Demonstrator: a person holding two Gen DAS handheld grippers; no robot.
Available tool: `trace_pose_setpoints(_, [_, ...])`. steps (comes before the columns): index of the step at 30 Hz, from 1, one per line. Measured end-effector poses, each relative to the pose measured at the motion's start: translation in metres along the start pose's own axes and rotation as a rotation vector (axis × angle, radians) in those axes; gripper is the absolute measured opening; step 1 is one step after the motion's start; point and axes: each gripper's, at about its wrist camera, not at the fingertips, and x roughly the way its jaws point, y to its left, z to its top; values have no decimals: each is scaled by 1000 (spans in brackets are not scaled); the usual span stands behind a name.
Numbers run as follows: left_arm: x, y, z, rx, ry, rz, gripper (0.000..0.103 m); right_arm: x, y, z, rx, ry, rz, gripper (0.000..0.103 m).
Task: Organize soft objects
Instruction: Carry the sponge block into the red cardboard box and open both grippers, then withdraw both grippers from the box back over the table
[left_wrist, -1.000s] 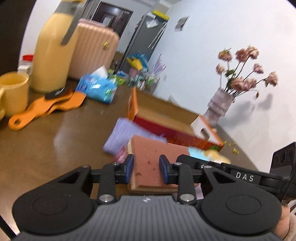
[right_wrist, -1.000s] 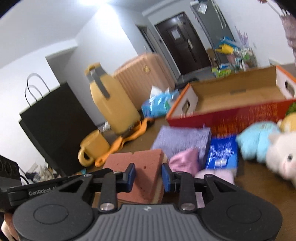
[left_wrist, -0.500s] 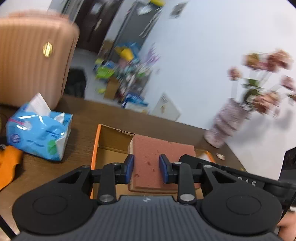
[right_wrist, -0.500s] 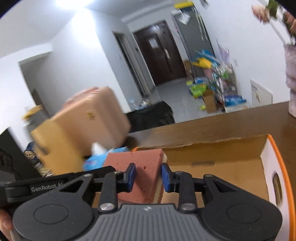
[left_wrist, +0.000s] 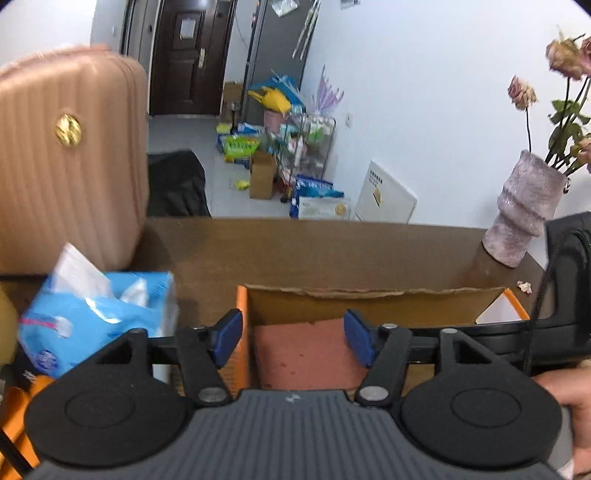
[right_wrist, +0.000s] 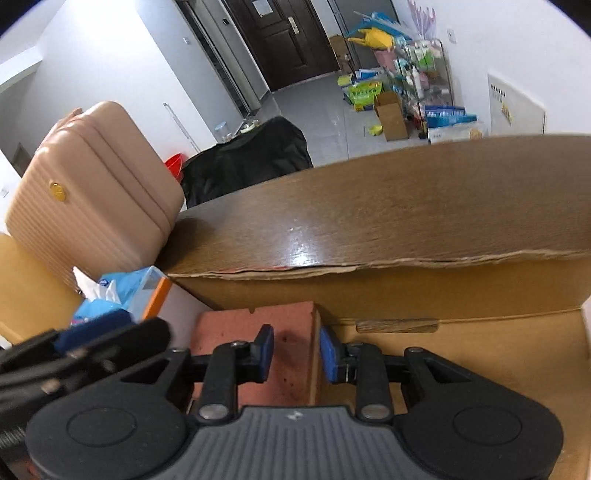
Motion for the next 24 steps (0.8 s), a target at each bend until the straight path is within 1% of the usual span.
trace_pose_setpoints(2, [-16, 1, 3, 21, -18, 8, 68, -22, -1, -1, -25, -28, -20, 28])
trace_pose_setpoints(4, [-37, 3, 4, 38, -40, 20, 76, -49, -6, 0, -33, -56, -34, 28])
trace_pose_setpoints(5, [-49, 5, 5, 45, -53, 25, 78, -68, -8, -1, -41, -79, -48, 28])
trace_pose_setpoints(6, [-61, 6, 5, 52, -69, 35, 81, -85, -9, -2, -52, -99, -64, 32])
trace_pose_setpoints(8, [-88, 9, 1, 68, -100, 70, 82, -123, -12, -5, -81, -146, -101, 39])
trace_pose_setpoints(11, [-127, 16, -7, 76, -125, 101, 85, -182, -20, -20, -100, -213, -163, 53])
trace_pose_setpoints(12, [-141, 18, -11, 76, -134, 110, 86, -196, -22, -25, -101, -229, -178, 64])
trace_pose_setpoints(13, [-153, 20, -16, 73, -145, 114, 88, -214, -24, -33, -103, -253, -197, 78])
trace_pose_setpoints(15, [-179, 22, -30, 59, -170, 125, 92, -246, -28, -54, -106, -318, -242, 86])
trace_pose_setpoints(18, [-212, 21, -49, 72, -207, 141, 94, -282, -33, -84, -126, -364, -279, 87])
trace_pose_setpoints(21, [-241, 11, -59, 93, -238, 153, 97, -310, -35, -109, -113, -380, -278, 87])
trace_pose_setpoints(24, [-264, 1, -71, 119, -266, 149, 99, -327, -24, -129, -138, -407, -274, 87])
